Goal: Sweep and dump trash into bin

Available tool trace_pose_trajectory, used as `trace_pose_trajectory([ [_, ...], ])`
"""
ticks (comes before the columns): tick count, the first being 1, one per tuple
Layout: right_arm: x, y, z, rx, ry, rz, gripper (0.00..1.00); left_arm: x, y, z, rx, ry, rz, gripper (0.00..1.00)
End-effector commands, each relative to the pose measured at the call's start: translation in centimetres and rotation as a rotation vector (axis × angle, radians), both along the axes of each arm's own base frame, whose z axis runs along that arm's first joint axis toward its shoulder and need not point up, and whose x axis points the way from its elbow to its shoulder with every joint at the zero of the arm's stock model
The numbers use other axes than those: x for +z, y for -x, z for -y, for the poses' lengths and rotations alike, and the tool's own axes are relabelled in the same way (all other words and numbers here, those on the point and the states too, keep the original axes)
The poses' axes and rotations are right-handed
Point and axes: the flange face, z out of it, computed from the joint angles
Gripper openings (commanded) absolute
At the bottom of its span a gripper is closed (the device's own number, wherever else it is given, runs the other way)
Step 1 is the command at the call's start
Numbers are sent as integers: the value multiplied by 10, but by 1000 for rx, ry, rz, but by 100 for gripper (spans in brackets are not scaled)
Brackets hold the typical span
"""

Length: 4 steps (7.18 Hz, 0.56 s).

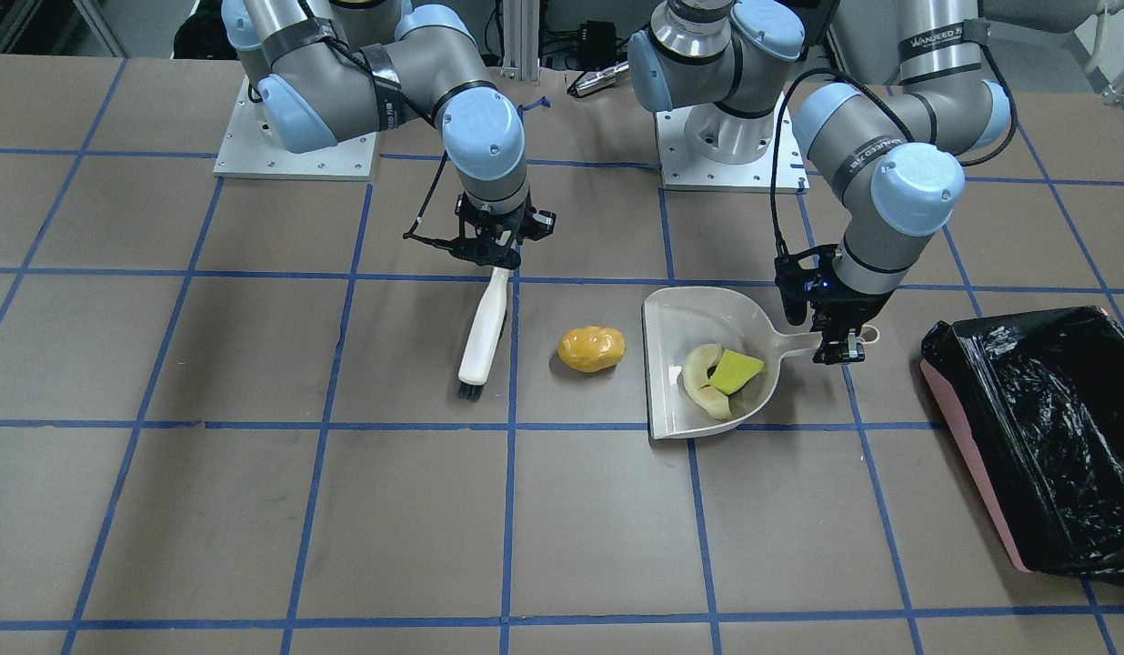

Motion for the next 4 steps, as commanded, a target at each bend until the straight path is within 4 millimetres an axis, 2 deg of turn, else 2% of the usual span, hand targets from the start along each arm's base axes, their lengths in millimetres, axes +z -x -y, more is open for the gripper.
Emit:
trace_pose_trajectory([
  [1,-13,-45,-1,4,43,31,0,-7,6,-1,11,-15,-7,5],
  [4,-11,-127,58,33,93,73,0,-8,10,0,8,-16,-7,5],
])
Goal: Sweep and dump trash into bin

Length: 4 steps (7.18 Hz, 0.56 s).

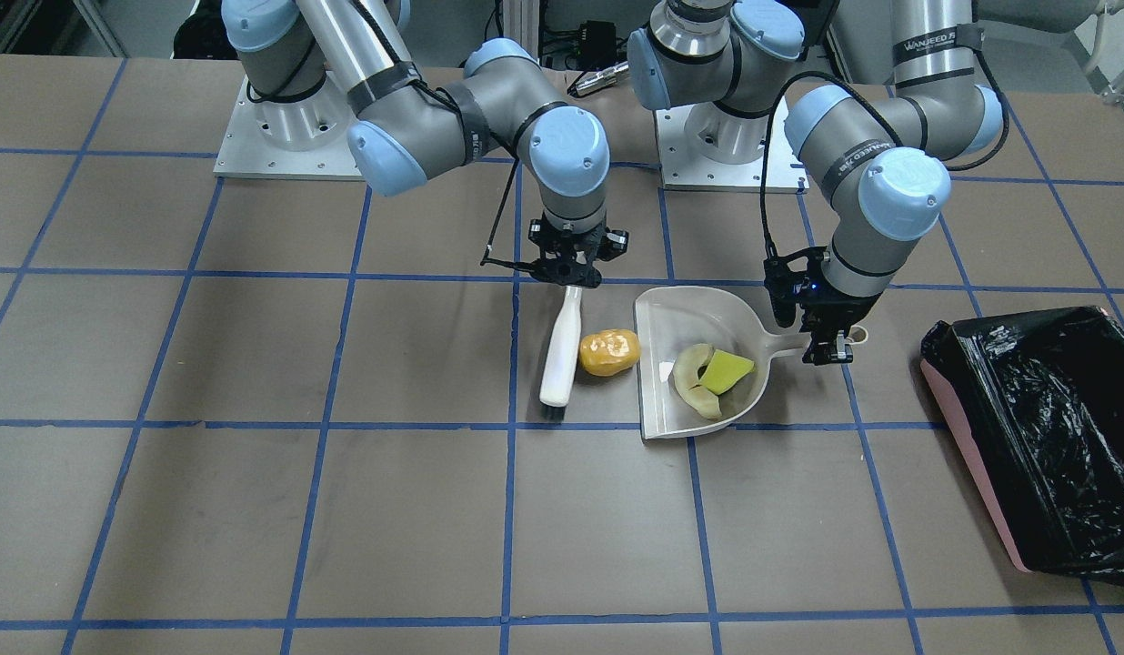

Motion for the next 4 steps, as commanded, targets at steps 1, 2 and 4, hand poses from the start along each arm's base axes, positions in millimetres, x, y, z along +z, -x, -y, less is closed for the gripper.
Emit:
trace_pose_trajectory([
  [1,6,-57,35,24,36,54,0,0,1,0,3,0,0,5],
  [2,23,-77,47,28,48,112,0,0,1,0,3,0,0,5],
  [4,26,-85,56,48,17,114,0,3,0,2,-1,8,-1,5],
])
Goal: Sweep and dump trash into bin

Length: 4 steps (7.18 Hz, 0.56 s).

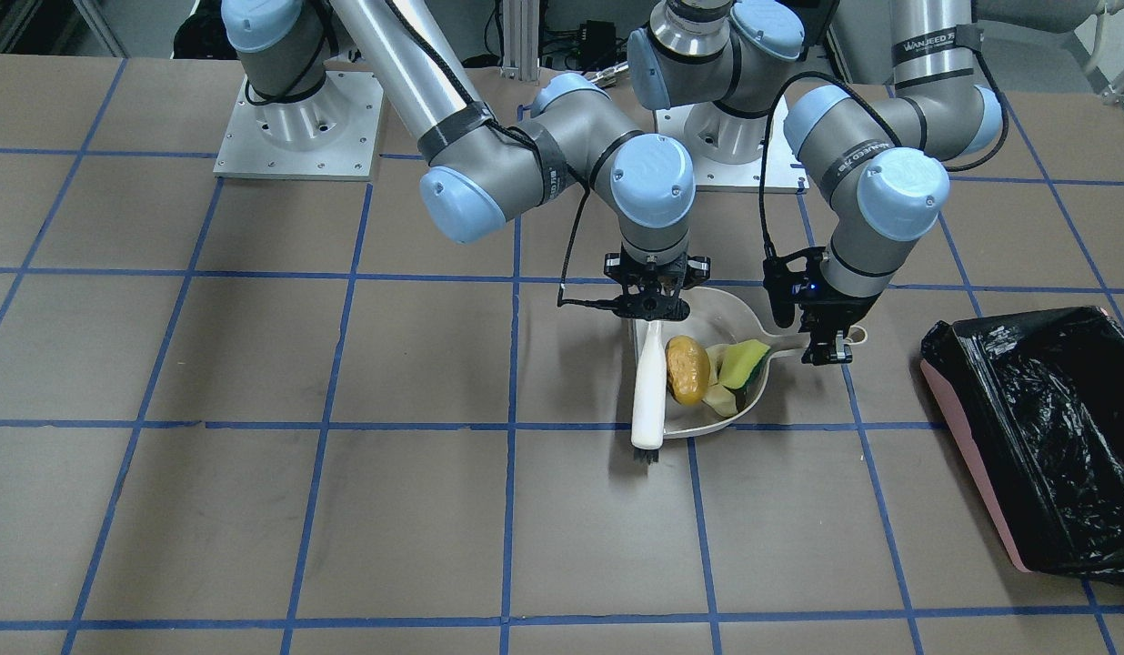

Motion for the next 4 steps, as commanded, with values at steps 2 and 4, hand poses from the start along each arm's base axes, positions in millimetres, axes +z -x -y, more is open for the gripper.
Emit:
trace_pose_trajectory([
  [2,21,22,12,104,-28,-68,0,-1,-1,0,-5,-1,-8,5],
  [4,32,47,19,128,-19,-139,0,-1,-3,2,4,4,-20,4],
])
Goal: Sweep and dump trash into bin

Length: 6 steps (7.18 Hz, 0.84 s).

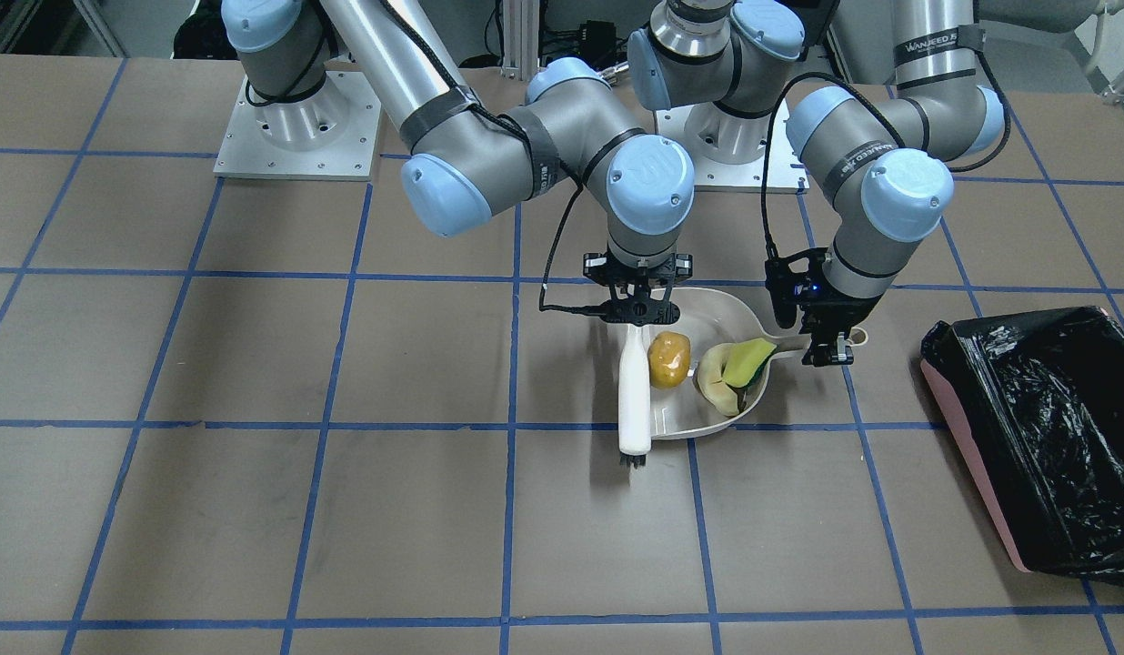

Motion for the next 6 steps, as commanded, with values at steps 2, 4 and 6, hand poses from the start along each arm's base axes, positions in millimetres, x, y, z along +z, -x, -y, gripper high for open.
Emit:
trace_pose_trajectory([
  [2,7,26,10,30,16,-75,0,-2,-1,1,5,4,-28,4],
  [4,35,122,72,-7,28,-117,0,0,-8,4,31,31,-109,3],
  [6,59,285,141,-16,39,-157,0,8,-37,9,95,55,-201,2],
])
